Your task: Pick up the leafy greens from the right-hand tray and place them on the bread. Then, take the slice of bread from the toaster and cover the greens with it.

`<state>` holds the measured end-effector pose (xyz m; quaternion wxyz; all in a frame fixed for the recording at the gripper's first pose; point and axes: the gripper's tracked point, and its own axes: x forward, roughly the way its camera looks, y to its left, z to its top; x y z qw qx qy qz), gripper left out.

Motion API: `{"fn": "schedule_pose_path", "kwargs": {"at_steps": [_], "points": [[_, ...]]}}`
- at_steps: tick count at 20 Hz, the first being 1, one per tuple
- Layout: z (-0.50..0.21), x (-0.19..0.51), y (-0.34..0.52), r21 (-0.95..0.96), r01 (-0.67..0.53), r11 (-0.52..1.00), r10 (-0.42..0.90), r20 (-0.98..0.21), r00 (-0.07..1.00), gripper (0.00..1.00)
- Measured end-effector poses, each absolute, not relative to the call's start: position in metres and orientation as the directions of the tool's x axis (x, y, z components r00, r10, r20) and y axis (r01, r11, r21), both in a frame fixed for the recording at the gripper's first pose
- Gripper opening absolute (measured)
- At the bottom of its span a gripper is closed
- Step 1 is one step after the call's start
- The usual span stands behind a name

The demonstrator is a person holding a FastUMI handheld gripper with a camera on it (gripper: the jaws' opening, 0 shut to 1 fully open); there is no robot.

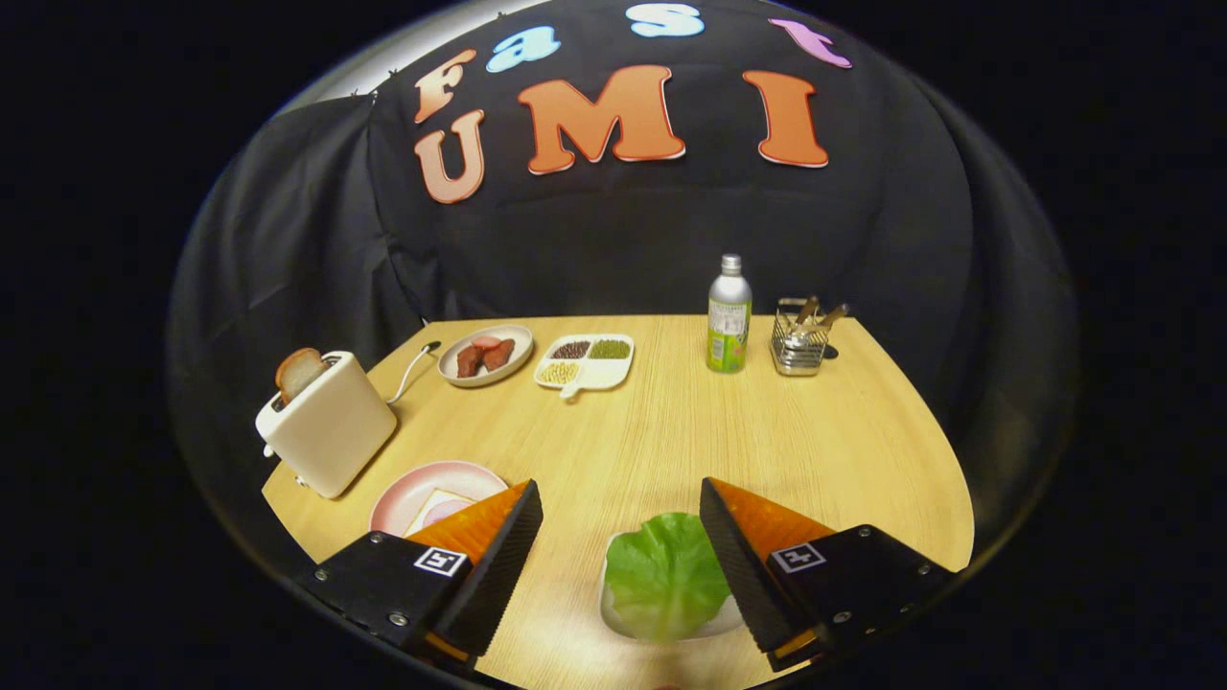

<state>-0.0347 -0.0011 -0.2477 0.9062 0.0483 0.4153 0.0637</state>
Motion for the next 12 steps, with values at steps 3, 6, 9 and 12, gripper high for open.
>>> {"fn": "schedule_pose_path", "kwargs": {"at_steps": [3,6,9,12], "points": [[-0.270,-0.045,-0.005,0.113,-0.088,0.990,0.144,-0.793,0.591,0.99],[-0.295,-0.055,-0.005,0.103,-0.095,0.990,0.138,-0.839,0.527,0.99],[-0.310,-0.064,-0.010,0.100,-0.075,0.992,0.124,-0.869,0.479,0.98],[-0.321,-0.073,-0.016,0.088,-0.095,0.991,0.121,-0.894,0.431,0.94]]}}
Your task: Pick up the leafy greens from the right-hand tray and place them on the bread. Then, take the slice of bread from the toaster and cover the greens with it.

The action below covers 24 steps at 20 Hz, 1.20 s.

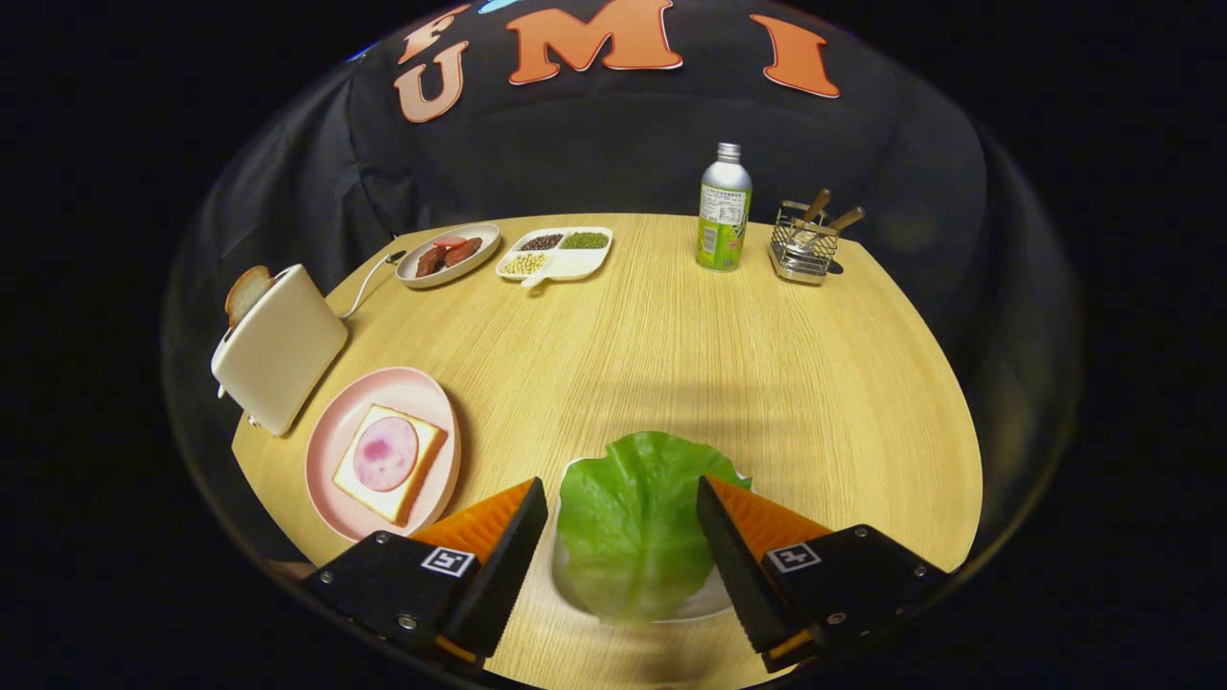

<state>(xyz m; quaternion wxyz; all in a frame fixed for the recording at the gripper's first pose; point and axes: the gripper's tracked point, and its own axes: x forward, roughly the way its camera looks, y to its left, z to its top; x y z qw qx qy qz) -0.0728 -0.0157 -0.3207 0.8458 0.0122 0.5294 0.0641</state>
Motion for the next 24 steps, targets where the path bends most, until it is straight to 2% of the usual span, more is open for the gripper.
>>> {"fn": "schedule_pose_path", "kwargs": {"at_steps": [8,9,14,15,18,22,24], "points": [[-0.365,-0.095,-0.028,0.057,-0.064,0.996,0.073,-0.954,0.290,0.93],[-0.365,-0.090,-0.031,0.047,-0.058,0.997,0.063,-0.947,0.315,0.91],[-0.367,-0.091,-0.035,0.012,-0.046,0.999,0.026,-0.947,0.321,0.62],[-0.366,-0.090,-0.033,0.011,-0.050,0.999,0.027,-0.944,0.329,0.59],[-0.366,-0.088,-0.027,0.016,-0.063,0.998,0.036,-0.940,0.340,0.33],[-0.366,-0.084,-0.031,0.052,0.002,0.999,0.048,-0.936,0.348,0.07],[-0.362,-0.081,-0.032,0.074,0.031,0.997,0.059,-0.933,0.354,0.02]]}}
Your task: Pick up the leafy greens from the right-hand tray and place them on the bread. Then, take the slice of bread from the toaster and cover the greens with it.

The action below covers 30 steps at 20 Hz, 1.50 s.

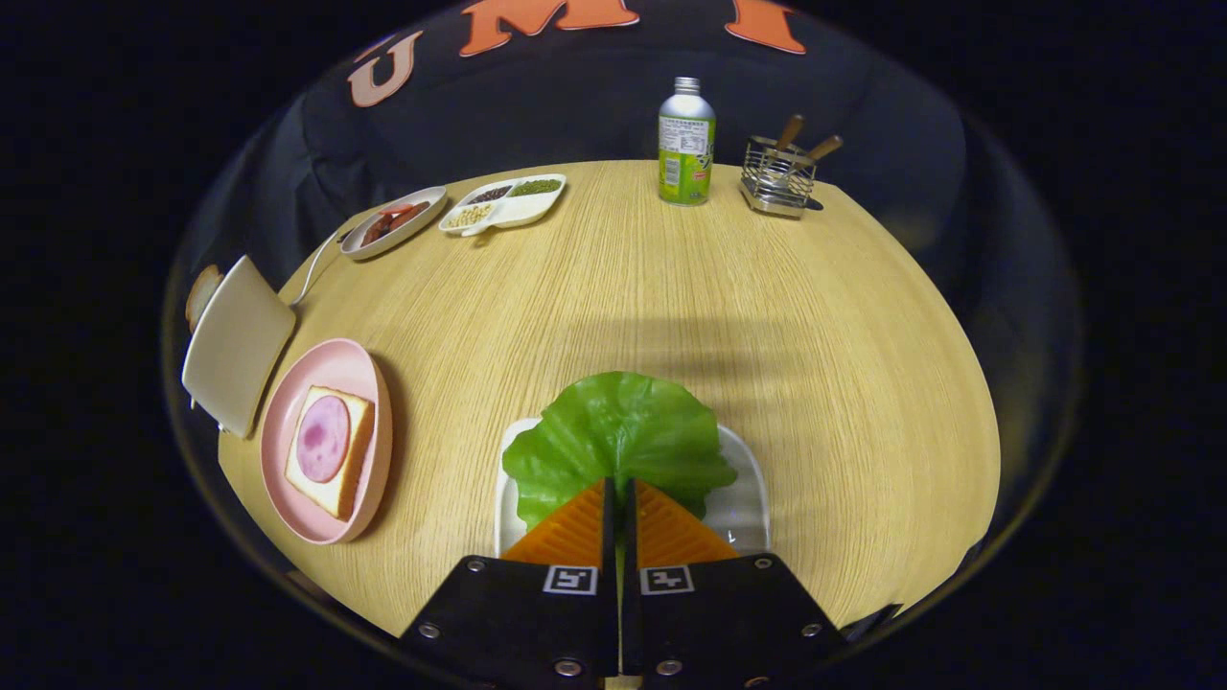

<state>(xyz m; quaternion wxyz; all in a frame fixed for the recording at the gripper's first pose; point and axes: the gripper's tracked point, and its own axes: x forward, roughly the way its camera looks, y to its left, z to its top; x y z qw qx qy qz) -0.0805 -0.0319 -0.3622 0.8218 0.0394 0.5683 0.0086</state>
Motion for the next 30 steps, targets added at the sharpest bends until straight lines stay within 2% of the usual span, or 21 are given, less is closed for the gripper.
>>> {"fn": "schedule_pose_path", "kwargs": {"at_steps": [5,15,22,30], "points": [[-0.335,-0.067,-0.023,0.096,0.005,0.995,0.085,-0.901,0.426,0.01],[-0.267,-0.045,0.029,0.113,-0.147,0.983,0.176,-0.821,0.544,0.01],[-0.250,-0.046,0.097,0.166,-0.298,0.940,0.307,-0.792,0.528,0.01],[-0.253,-0.049,0.154,0.230,-0.385,0.894,0.405,-0.782,0.474,0.01]]}}
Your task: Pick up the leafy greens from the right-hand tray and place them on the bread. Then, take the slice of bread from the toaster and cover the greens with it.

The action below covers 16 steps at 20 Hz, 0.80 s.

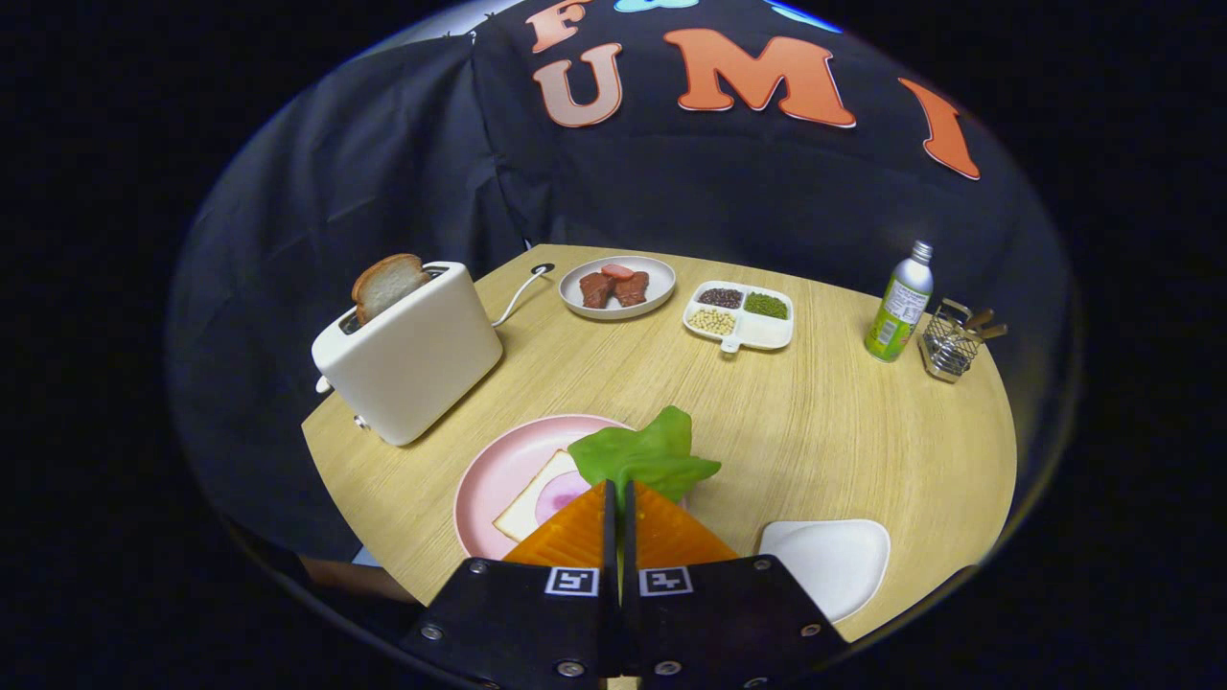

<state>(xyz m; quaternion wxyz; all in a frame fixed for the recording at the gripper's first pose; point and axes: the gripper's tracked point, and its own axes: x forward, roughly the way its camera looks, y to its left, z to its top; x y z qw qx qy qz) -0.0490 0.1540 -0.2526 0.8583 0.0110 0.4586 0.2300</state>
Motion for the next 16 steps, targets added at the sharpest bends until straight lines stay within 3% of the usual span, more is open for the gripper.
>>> {"fn": "schedule_pose_path", "kwargs": {"at_steps": [11,16], "points": [[-0.281,-0.073,0.209,0.334,-0.450,0.829,0.502,-0.798,0.333,0.02],[-0.302,-0.067,0.200,0.276,-0.451,0.849,0.449,-0.827,0.338,0.02]]}}
